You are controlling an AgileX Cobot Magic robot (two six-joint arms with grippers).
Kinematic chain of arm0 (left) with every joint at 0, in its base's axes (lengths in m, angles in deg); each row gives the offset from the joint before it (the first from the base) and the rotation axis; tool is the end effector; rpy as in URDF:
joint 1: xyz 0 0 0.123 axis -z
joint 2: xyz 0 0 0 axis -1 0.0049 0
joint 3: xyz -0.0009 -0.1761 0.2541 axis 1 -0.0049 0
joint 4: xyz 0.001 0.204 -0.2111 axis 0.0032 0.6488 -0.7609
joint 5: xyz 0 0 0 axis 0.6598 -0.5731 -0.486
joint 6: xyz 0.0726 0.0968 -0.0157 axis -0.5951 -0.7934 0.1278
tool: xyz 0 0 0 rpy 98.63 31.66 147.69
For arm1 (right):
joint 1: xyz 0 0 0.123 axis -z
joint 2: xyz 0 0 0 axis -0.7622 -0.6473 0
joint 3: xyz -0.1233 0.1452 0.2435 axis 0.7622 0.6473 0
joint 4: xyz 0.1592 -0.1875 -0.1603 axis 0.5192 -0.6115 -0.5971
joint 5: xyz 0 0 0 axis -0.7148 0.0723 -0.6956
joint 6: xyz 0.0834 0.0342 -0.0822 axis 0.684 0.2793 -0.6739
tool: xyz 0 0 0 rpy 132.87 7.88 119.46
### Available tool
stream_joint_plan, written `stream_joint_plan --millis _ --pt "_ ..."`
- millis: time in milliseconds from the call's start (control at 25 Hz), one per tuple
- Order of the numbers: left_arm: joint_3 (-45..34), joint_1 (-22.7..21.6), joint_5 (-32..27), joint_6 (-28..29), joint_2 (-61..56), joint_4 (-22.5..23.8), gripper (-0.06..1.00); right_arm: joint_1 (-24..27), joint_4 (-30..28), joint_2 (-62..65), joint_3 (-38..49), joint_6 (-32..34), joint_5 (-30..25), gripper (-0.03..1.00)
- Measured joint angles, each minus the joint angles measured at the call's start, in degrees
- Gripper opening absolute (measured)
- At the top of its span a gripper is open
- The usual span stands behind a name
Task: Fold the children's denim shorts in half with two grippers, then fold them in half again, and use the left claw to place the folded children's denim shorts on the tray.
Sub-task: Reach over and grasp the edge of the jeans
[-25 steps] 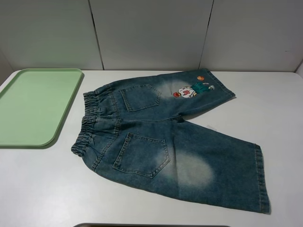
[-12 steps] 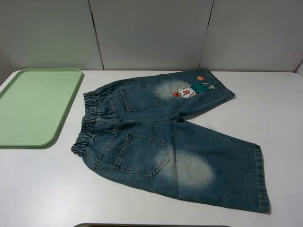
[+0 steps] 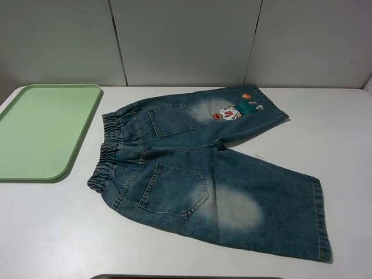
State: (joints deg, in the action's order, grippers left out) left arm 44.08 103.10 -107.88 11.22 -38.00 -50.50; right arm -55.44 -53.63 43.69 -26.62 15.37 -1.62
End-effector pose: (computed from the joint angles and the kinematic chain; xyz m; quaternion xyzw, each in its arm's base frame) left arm 0.0518 -0.0159 0.3396 0.2219 0.8048 0.0023 0.5505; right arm 0.0392 0.0154 0.2997 -0.1491 0.8144 0.0115 0.5607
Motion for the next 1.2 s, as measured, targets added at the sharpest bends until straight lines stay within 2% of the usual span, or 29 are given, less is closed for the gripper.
stream_joint_plan --millis 160,400,520,560,640,720,880,1200 --pt "5.57 3.14 1.07 -5.84 9.77 -0.05 0.87 -2.34 1.95 -5.96 -0.72 -2.23 2.33 0.66" --pt "11.63 8.19 2.1 -14.23 23.61 -0.05 0.87 -7.02 -0.83 -17.08 -0.72 -6.8 2.39 0.66" --pt "11.89 10.47 2.27 -17.81 27.39 0.06 0.87 -10.9 -4.69 -22.8 -0.72 -10.27 2.33 0.66" --pt "11.89 12.79 2.27 -21.06 31.29 0.95 0.87 -12.37 -6.5 -24.55 -0.72 -11.38 2.26 0.66" --pt "11.89 15.32 2.31 -23.57 34.59 3.13 0.87 -14.74 -9.79 -27.52 -0.72 -13.04 1.77 0.66" --pt "11.89 17.28 2.31 -24.81 38.04 5.88 0.87 -18.3 -14.81 -31.85 -0.72 -14.06 0.87 0.66" --pt "11.89 19.56 2.45 -25.2 44.77 10.31 0.87 -20.84 -18.36 -36.93 -0.72 -14.39 1.25 0.66" --pt "11.89 19.8 6.38 -26.05 57.26 12.06 0.87 -21.13 -20.44 -48.32 -0.72 -15.6 7.01 0.66"
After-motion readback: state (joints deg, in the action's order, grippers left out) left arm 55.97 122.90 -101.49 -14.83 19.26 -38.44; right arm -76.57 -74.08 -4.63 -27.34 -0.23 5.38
